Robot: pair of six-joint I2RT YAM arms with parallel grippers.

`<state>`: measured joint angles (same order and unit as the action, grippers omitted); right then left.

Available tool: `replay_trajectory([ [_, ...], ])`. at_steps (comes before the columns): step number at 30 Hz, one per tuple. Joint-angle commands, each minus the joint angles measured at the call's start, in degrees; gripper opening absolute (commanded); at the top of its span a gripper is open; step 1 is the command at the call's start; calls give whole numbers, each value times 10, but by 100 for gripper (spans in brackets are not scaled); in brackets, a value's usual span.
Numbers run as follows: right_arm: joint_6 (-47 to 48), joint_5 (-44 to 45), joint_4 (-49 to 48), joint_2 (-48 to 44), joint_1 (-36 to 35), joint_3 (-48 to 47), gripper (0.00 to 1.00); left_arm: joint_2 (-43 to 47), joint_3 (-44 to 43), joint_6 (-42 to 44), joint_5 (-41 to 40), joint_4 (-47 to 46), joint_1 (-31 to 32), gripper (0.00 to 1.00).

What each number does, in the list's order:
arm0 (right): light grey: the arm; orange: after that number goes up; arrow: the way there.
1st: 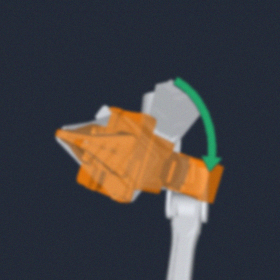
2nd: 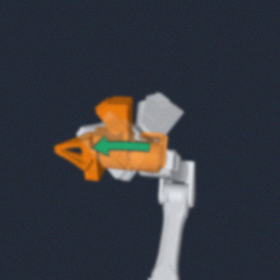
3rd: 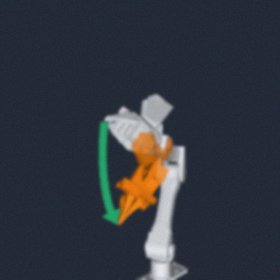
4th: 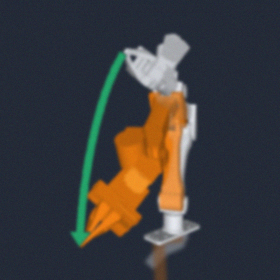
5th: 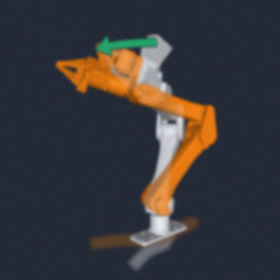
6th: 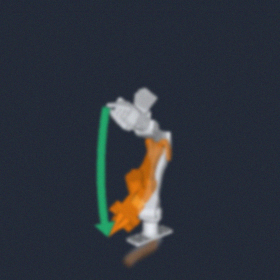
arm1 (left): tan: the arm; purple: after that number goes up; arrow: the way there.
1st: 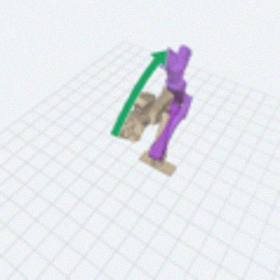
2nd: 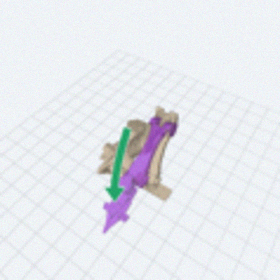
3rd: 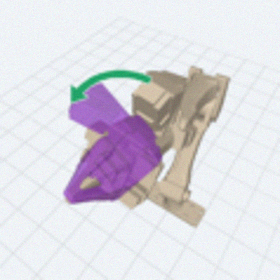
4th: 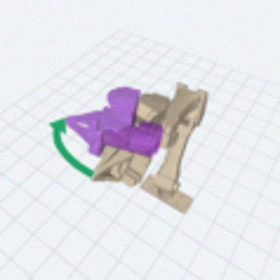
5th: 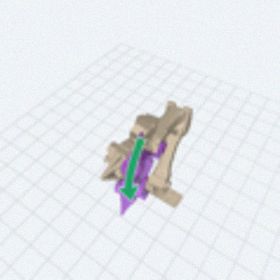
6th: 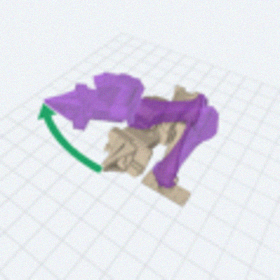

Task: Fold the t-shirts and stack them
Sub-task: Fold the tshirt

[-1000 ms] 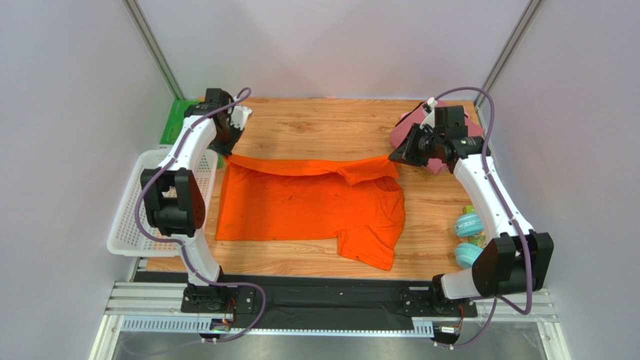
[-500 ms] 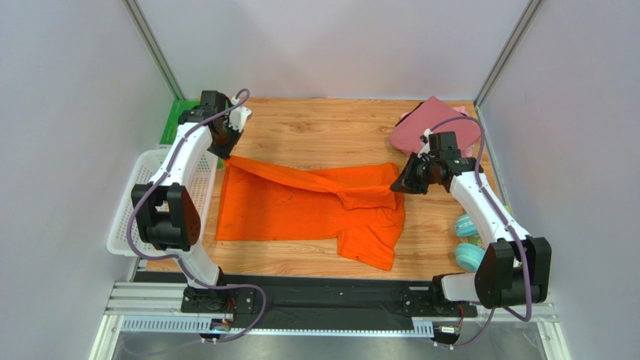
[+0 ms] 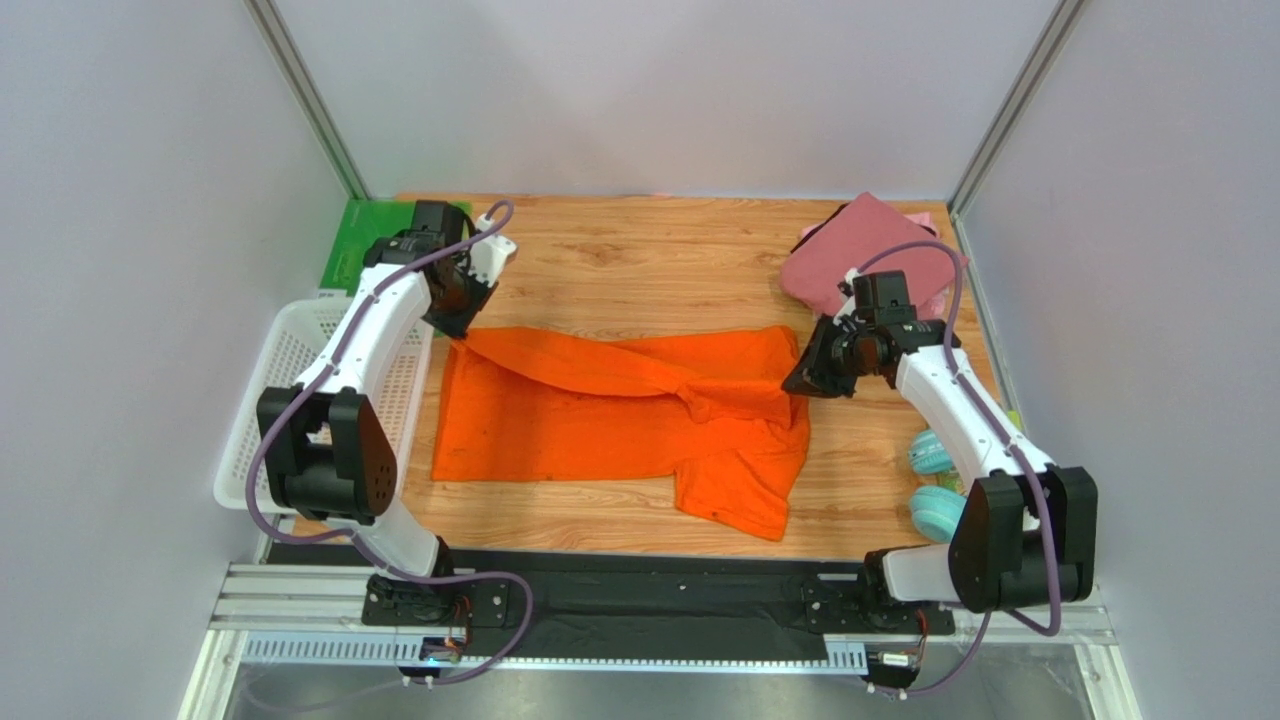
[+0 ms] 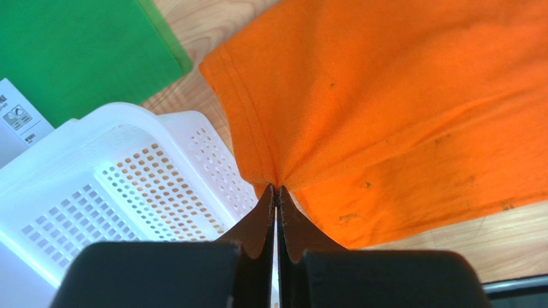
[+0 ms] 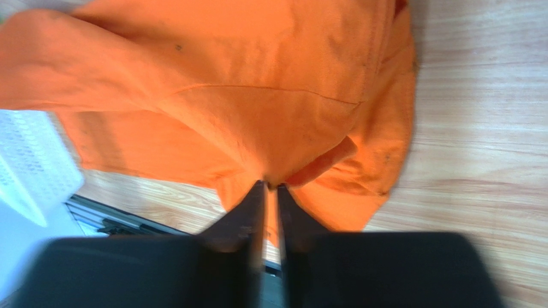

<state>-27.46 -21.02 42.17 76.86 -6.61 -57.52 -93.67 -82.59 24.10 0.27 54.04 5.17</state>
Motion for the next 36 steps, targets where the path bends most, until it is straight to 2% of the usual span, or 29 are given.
replay_trajectory([
  [1, 14, 35, -4, 26, -4, 14, 26, 39, 18, 14, 17, 12, 11, 0],
  [7, 12, 49, 2, 45, -3, -26, 45, 39, 56, 14, 13, 8, 12, 0],
  [12, 5, 46, 2, 71, -4, -106, 45, 24, 73, 12, 10, 0, 12, 7],
  [13, 4, 38, 2, 84, -4, -143, 45, 20, 72, 11, 10, 0, 12, 11],
  [14, 4, 36, 2, 96, -5, -160, 44, 17, 70, 10, 8, 0, 12, 24],
  [16, 5, 27, -2, 142, -6, -211, 43, 12, 67, 8, 5, 2, 12, 42],
  [22, -4, -15, -14, 275, -9, -293, 38, 22, 56, 6, -22, 1, 12, 61],
  [29, -23, -26, -55, 318, -37, -269, 36, 5, 20, -26, 10, 0, 40, 62],
  [34, -19, -15, -58, 338, -37, -264, 35, -89, -34, -61, 65, -14, 49, 59],
  [36, -16, -9, -55, 346, -36, -269, 35, -145, -82, -69, 75, -7, 49, 59],
])
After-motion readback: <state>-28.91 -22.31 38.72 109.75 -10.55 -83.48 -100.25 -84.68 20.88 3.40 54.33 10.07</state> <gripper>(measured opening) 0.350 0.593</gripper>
